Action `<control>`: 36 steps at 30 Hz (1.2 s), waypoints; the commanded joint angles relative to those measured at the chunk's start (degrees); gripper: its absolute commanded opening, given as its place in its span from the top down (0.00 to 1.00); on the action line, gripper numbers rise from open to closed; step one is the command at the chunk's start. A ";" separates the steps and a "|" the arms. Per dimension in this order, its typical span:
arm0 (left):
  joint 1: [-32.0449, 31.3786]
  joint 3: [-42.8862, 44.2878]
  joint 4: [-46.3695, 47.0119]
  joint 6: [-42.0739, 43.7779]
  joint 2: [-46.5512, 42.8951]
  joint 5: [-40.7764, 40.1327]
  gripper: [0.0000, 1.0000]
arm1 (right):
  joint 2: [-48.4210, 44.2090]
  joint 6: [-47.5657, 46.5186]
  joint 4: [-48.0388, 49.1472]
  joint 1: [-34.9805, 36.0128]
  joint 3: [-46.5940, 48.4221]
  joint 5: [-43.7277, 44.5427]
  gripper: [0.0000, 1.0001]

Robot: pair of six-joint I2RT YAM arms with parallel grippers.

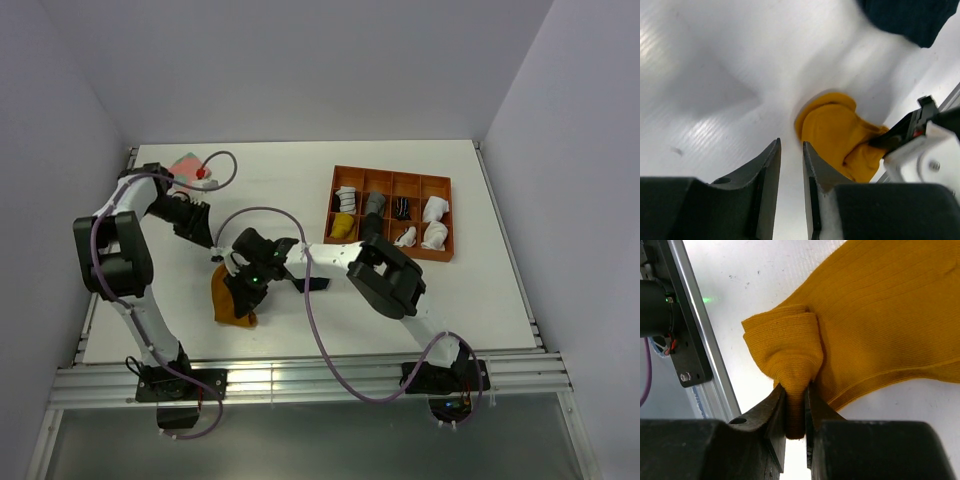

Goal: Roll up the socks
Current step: Roll the sock at the center of the board.

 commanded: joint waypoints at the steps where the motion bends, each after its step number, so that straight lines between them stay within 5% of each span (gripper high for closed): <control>1: 3.00 -2.89 0.84 2.96 -6.98 0.30 0.70 | 2.22 0.10 -9.71 -0.60 0.86 4.95 1.00; 12: 8.11 -19.30 7.68 18.33 -24.12 -0.39 0.58 | 6.44 2.21 -18.06 -3.41 9.03 1.88 1.00; 20: 0.13 -29.08 10.85 27.74 -33.26 -1.89 0.48 | 8.37 3.62 -22.20 -4.20 13.69 1.79 0.99; 27: -9.55 -40.67 17.53 28.19 -42.23 -4.18 0.40 | 10.04 5.37 -22.55 -4.73 15.63 0.56 0.98; 36: -14.83 -43.67 19.90 25.38 -41.80 -2.95 0.39 | 11.28 5.99 -22.12 -5.43 16.95 -0.50 0.98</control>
